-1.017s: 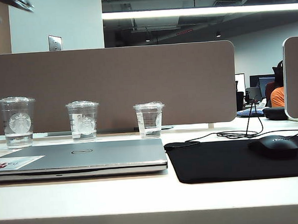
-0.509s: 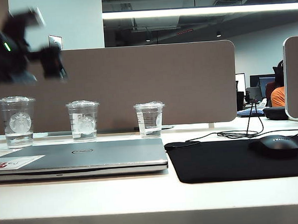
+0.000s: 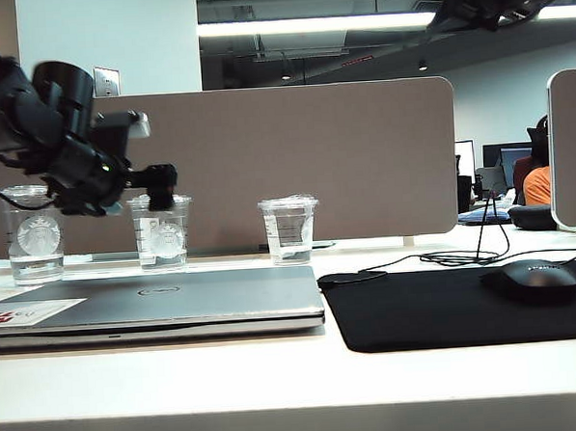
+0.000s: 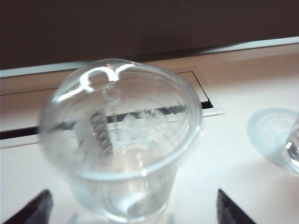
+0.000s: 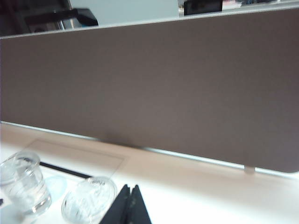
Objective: Pick up the coffee cup on the middle and place it on the right side of the laptop.
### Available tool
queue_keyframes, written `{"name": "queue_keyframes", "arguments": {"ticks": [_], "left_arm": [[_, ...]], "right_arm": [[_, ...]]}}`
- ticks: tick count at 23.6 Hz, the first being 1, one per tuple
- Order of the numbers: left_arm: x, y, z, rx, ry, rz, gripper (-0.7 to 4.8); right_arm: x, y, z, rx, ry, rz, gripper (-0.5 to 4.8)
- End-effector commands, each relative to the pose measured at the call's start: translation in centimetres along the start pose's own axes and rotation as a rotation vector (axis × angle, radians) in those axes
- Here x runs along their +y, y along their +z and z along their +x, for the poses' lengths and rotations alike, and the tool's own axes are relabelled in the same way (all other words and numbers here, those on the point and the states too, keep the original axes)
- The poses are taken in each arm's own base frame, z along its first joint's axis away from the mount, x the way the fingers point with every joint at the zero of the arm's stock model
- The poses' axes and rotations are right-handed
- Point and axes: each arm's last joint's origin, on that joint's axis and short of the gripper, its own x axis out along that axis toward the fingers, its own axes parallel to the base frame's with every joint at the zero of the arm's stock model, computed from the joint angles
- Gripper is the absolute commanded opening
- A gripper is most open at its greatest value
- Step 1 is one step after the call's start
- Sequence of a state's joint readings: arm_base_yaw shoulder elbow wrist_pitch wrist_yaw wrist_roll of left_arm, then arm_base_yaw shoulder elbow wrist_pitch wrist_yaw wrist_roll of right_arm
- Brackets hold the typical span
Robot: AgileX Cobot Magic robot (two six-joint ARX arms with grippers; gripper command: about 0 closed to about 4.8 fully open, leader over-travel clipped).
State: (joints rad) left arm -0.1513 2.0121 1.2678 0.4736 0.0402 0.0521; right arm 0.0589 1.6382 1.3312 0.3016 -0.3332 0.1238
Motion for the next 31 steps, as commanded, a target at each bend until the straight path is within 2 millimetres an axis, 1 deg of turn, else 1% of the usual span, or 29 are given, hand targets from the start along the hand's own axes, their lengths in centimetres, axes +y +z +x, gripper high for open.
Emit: {"name": "queue_keyframes", "arguments": {"ticks": [1,4,7,12,15,18,19,21,22,25,26,31], "left_arm": [[0.1,-0.2,1.5,0.015,0.019,0.001,4.79],[0.1,-0.4,2.6,0.014,0.02,0.001,4.79],[0.1,-0.8,4.0,0.011,0.025,0.0,4.79],[0.4,-1.3,6.8,-0.003,0.07,0.001,4.79],[0.4,-1.0,7.0,-0.029,0.071,0.001,4.79],[0.3,-0.6,7.0,-0.07,0.056,0.002,4.79],[0.3,-0.6,7.0,-0.07,0.055,0.002,4.21],[0.3,-0.6,7.0,-0.07,0.044,0.002,3.6],[0.3,-0.6,7.0,-0.07,0.043,0.002,3.55],[0.3,-0.6,7.0,-0.07,0.043,0.002,2.95],[0.3,-0.6,7.0,-0.07,0.043,0.002,2.84],[0.3,-0.6,7.0,-0.072,0.042,0.003,2.85]], "right_arm": [[-0.2,0.8,1.0,-0.046,0.007,-0.016,-0.05],[-0.3,0.8,1.5,-0.046,0.007,-0.017,-0.05],[-0.3,1.0,1.5,-0.047,0.007,-0.018,-0.05],[-0.4,0.7,1.5,-0.023,0.003,-0.014,-0.05],[-0.5,0.3,1.5,0.014,-0.001,-0.048,-0.05],[-0.6,0.0,1.7,0.028,0.0,-0.043,-0.05],[-0.6,0.0,1.7,0.029,0.0,-0.043,-0.05],[-0.6,0.0,1.7,0.029,0.0,-0.044,-0.05],[-0.6,-0.1,1.7,0.029,0.0,-0.044,-0.05],[-0.6,-0.1,1.7,0.03,-0.001,-0.043,-0.05],[-0.6,-0.1,1.7,0.03,-0.001,-0.043,-0.05],[-0.6,-0.1,1.7,0.031,-0.001,-0.043,-0.05]]}}
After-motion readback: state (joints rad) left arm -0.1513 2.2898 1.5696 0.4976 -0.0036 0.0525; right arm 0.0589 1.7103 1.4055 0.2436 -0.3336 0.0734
